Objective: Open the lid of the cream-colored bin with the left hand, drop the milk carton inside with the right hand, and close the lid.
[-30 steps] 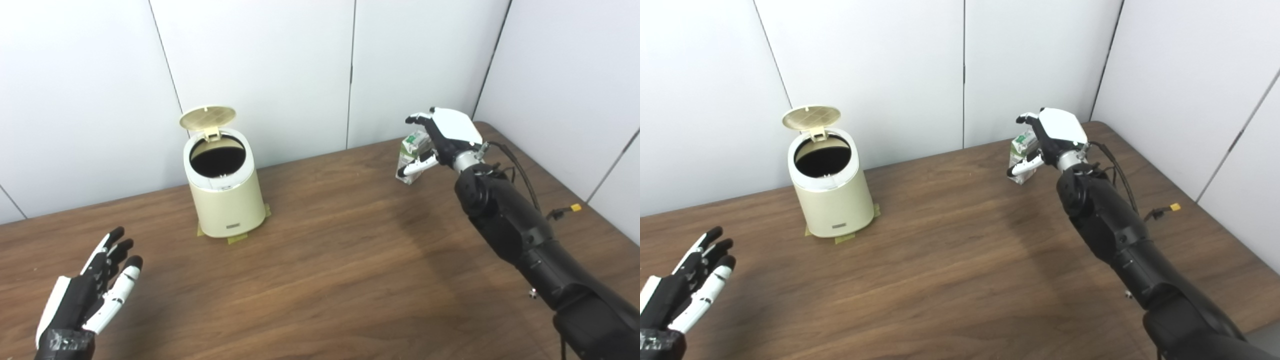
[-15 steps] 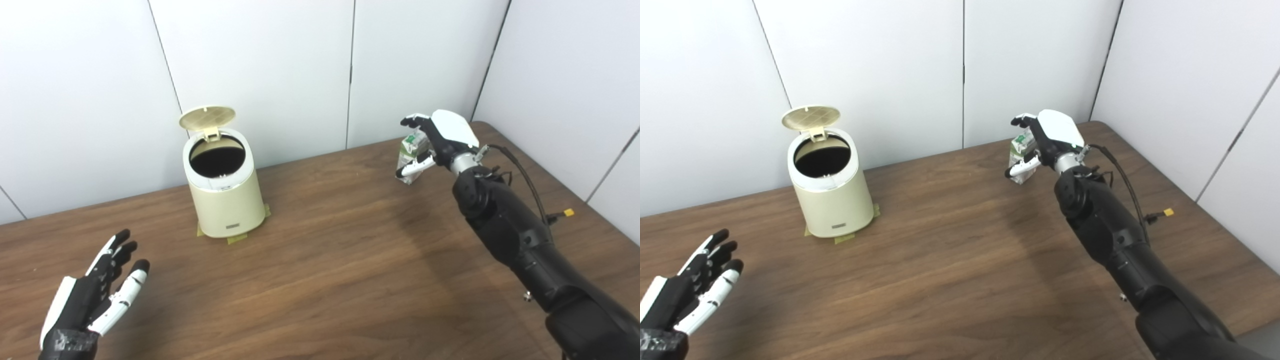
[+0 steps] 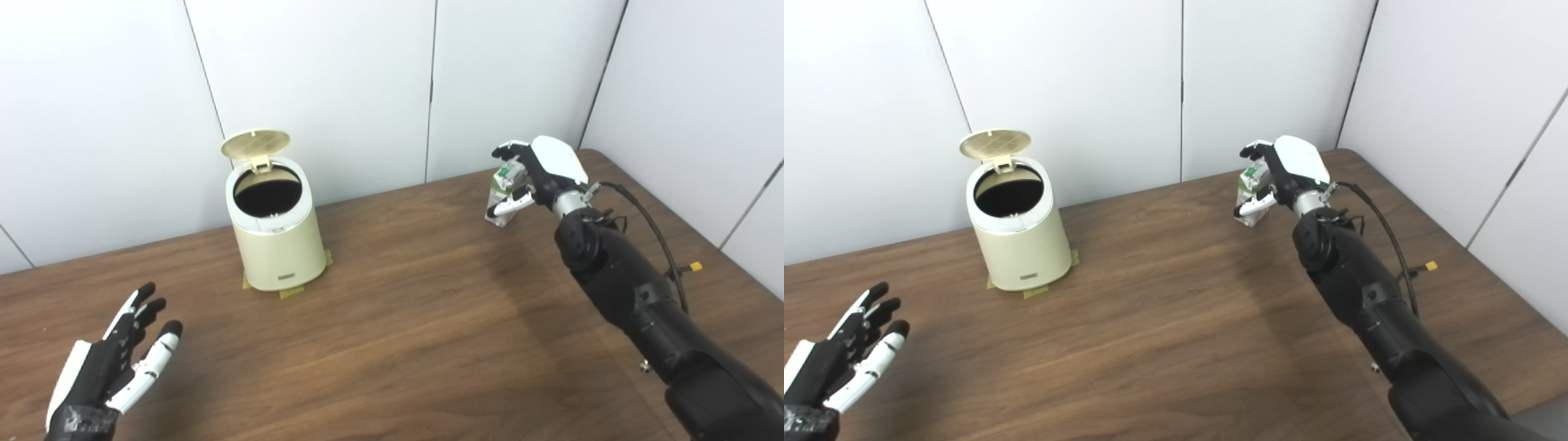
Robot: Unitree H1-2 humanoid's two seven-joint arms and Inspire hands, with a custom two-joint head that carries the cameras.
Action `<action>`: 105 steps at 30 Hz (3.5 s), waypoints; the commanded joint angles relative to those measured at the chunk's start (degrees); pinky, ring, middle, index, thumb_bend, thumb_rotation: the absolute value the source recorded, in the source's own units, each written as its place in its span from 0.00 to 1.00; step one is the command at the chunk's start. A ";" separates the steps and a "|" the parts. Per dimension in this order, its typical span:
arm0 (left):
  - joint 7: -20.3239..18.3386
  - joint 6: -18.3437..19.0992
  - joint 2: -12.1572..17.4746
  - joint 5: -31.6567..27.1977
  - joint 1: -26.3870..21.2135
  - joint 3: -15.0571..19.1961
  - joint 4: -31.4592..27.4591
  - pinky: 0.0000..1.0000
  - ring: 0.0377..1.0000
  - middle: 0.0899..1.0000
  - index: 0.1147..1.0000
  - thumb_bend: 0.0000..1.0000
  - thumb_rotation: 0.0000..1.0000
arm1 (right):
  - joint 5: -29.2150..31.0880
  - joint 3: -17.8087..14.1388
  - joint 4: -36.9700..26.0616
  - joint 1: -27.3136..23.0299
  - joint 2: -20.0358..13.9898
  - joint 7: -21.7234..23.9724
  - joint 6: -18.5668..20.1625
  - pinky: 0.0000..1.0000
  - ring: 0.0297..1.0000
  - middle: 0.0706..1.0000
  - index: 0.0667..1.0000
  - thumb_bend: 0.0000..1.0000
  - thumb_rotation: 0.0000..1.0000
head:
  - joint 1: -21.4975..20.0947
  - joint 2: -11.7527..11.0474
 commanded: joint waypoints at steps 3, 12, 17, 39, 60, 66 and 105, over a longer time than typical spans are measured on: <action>0.38 -0.37 0.33 -0.38 -1.17 0.39 -1.92 1.00 0.96 0.92 0.97 0.38 0.52 | -0.40 -0.56 -1.06 -2.60 -1.32 -1.38 -1.49 0.69 0.74 0.72 0.70 0.95 0.20 | -0.19 0.02; 0.35 -0.37 0.03 -0.17 -0.91 0.36 -1.96 0.99 0.95 0.92 0.97 0.37 0.50 | 0.28 -0.78 -0.16 -2.42 -1.19 -1.35 -2.15 0.63 0.72 0.70 0.70 0.95 0.18 | -0.06 0.14; 0.42 -0.38 0.05 -0.55 -0.87 0.54 -2.06 0.99 0.96 0.92 0.97 0.38 0.51 | 1.70 -1.15 1.29 -2.49 -0.84 -1.51 -3.07 0.61 0.70 0.69 0.70 0.93 0.17 | 0.00 0.17; 0.53 -0.37 -0.61 0.34 -0.20 0.47 -2.52 0.98 0.95 0.92 0.98 0.37 0.50 | 0.17 -0.82 2.72 -1.82 1.00 -9.86 -7.00 0.33 0.36 0.46 0.50 0.49 0.00 | 0.18 0.35; 2.04 -0.31 -2.43 1.06 0.27 0.08 -2.35 0.98 0.95 0.92 0.97 0.38 0.49 | -6.85 -1.32 -21.44 0.58 4.85 -9.59 -4.97 0.28 0.36 0.46 0.50 0.49 0.00 | 4.21 -0.23; 3.33 -0.32 -3.35 1.67 0.82 -1.08 -1.72 0.96 0.94 0.92 0.95 0.46 0.53 | -6.76 -1.20 -25.90 -0.42 8.29 -8.19 -6.57 0.30 0.36 0.46 0.52 0.49 0.00 | 9.54 -1.25; 15.31 -4.40 -7.34 -1.42 6.41 -7.57 0.57 0.96 0.96 0.94 0.96 0.55 0.66 | -6.07 5.91 -13.16 -16.34 27.38 -6.61 -14.45 0.28 0.35 0.45 0.54 0.49 0.00 | 25.01 -2.75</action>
